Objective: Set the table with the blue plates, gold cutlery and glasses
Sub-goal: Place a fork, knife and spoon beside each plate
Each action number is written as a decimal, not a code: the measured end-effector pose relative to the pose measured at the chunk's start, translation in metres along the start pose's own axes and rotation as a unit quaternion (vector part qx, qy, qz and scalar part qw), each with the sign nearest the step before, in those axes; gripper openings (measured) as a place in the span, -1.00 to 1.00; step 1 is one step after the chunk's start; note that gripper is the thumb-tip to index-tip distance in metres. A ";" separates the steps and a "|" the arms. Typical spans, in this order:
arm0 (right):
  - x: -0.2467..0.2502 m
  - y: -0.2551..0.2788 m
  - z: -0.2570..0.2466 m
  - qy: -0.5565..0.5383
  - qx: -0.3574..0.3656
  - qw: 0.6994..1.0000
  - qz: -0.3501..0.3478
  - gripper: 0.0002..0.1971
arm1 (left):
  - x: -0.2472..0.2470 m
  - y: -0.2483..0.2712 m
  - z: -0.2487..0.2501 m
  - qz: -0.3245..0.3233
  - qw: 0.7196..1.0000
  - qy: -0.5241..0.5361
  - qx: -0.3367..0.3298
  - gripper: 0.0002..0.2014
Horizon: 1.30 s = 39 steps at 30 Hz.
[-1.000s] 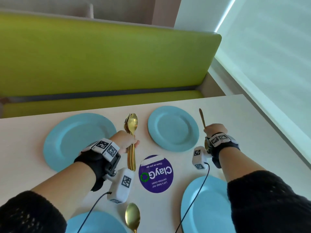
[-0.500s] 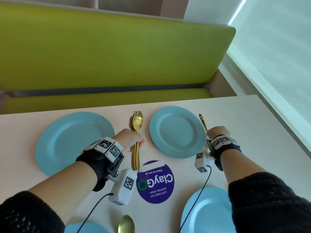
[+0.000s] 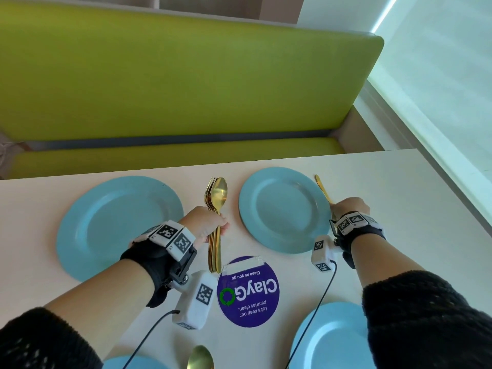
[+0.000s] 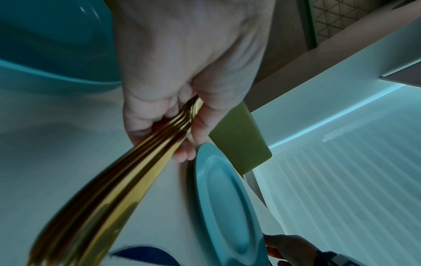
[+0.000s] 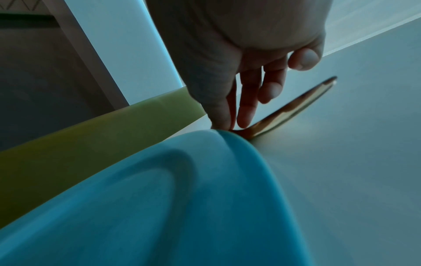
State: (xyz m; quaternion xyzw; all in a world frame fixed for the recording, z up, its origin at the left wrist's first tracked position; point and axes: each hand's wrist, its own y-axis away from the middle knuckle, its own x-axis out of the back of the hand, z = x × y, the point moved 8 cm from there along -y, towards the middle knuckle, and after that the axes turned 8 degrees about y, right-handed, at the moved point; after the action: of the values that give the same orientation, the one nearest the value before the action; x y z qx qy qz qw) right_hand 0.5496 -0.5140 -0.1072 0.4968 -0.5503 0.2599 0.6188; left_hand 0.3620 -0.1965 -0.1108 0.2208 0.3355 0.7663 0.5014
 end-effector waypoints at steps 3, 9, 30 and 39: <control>-0.001 -0.004 -0.001 -0.009 -0.002 1.000 0.001 -0.63 | 0.002 -0.001 -0.002 0.003 1.000 0.007 0.003 -0.86; -0.002 -0.004 -0.002 -0.021 -0.007 1.000 0.004 -0.63 | 0.003 -0.001 -0.006 0.005 1.000 0.002 0.009 -0.84; -0.039 0.249 -0.156 0.076 0.583 0.806 -0.061 -0.77 | 0.020 0.029 -0.011 -0.022 0.995 -0.092 0.015 -0.85; -0.057 0.282 -0.160 0.168 0.619 0.763 -0.085 -0.76 | 0.038 0.046 -0.019 -0.087 0.986 -0.139 0.021 -0.87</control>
State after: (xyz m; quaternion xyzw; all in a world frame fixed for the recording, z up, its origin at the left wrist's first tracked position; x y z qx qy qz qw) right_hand 0.3576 -0.2522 -0.0525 0.7648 -0.1130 0.5698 0.2787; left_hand 0.3059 -0.1797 -0.0895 0.3054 0.2962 0.6746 0.6033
